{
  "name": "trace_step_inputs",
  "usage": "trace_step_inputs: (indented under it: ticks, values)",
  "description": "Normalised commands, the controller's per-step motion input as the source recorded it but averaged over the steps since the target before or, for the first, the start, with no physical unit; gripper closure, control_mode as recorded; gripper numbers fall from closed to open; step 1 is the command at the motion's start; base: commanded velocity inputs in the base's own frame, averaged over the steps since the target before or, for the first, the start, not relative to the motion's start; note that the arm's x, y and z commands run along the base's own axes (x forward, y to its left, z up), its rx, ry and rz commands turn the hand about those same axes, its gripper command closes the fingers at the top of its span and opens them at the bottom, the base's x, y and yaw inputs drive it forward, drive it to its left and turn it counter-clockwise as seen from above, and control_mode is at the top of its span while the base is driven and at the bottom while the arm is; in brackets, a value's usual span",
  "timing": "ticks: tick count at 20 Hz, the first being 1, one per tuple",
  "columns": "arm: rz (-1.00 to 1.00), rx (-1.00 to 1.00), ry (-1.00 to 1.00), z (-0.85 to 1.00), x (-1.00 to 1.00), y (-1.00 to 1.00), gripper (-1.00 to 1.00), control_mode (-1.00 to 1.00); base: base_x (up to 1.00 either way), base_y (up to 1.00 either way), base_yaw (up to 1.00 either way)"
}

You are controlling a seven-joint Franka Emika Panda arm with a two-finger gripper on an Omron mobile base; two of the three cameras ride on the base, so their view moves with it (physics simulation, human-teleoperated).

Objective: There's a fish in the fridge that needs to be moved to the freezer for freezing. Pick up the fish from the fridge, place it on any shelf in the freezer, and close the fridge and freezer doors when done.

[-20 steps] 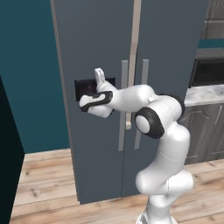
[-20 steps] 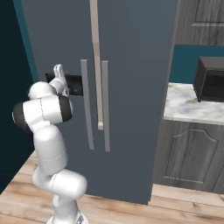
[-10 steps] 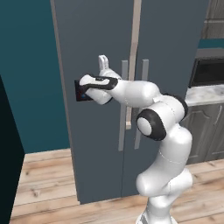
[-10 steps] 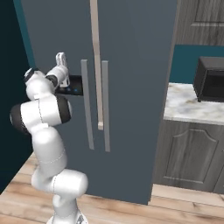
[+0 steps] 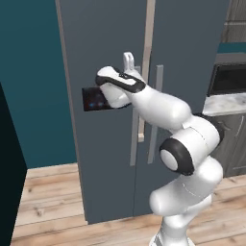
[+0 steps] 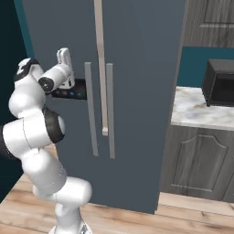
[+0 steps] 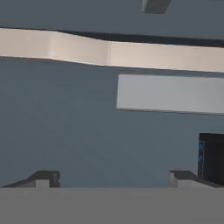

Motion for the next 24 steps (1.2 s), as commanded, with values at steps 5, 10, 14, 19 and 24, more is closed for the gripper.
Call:
trace_step_inputs:
  ticks: [5, 10, 14, 19, 24]
  values:
    - [-0.12, 0.0, 0.01, 0.95, -1.0, -0.71, -1.0, -1.0, 0.0, 0.0, 0.0]
    - [-0.07, -0.12, 0.25, 0.6, -0.75, -0.79, -1.0, -1.0, 0.0, 0.0, 0.0]
    - [-0.09, -0.32, 0.4, 0.02, -0.07, -0.66, -1.0, -1.0, 0.0, 0.0, 0.0]
    - [0.0, -0.08, 0.09, -0.02, 0.03, -0.33, -1.0, -1.0, 0.0, 0.0, 0.0]
    - [0.0, -0.01, 0.0, -0.04, 0.34, -0.17, -1.0, -1.0, 0.0, 0.0, 0.0]
